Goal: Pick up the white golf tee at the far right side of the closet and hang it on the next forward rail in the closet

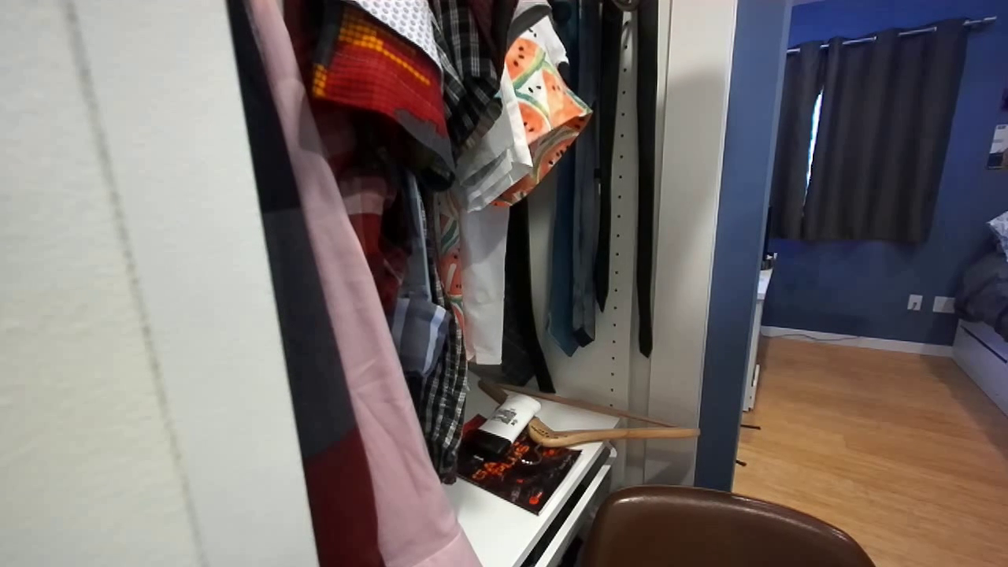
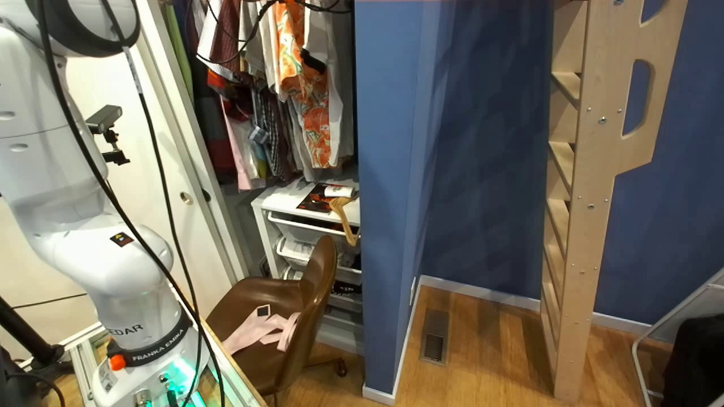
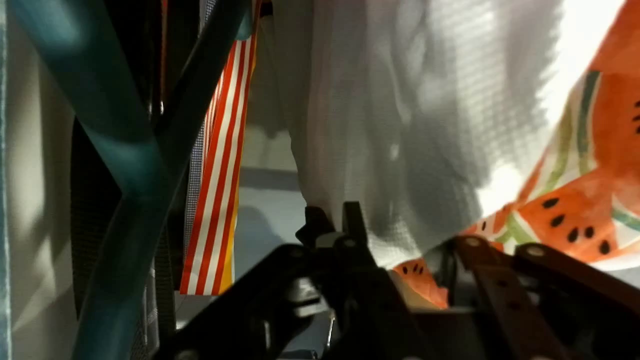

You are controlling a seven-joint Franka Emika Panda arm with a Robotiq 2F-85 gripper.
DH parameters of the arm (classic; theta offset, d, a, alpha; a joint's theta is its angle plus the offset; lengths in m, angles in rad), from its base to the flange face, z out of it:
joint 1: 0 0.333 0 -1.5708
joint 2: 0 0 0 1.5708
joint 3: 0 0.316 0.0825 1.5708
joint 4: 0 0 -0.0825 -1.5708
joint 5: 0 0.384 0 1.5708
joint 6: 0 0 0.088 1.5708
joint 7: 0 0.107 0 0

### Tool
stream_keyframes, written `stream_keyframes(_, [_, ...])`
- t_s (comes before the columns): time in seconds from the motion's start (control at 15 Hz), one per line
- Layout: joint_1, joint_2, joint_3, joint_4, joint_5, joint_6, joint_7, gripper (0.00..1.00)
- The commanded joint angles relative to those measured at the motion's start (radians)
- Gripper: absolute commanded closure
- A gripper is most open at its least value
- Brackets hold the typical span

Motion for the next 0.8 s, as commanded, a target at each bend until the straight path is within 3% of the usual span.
stream_keyframes(0.0, [-0.004,0.023,0.003,0.038,0.052,-0.025,-0.067,0.36])
stream_keyframes(0.07, [-0.004,0.025,0.004,0.038,0.056,-0.027,-0.074,0.31])
stream_keyframes(0.13, [-0.003,0.028,0.005,0.041,0.067,-0.030,-0.084,0.74])
stream_keyframes(0.27, [-0.004,0.031,0.008,0.045,0.078,-0.037,-0.106,0.70])
stream_keyframes(0.53, [-0.001,0.039,0.023,0.076,0.178,-0.036,-0.204,0.97])
stream_keyframes(0.73, [-0.001,0.043,0.038,0.114,0.308,-0.039,-0.314,0.95])
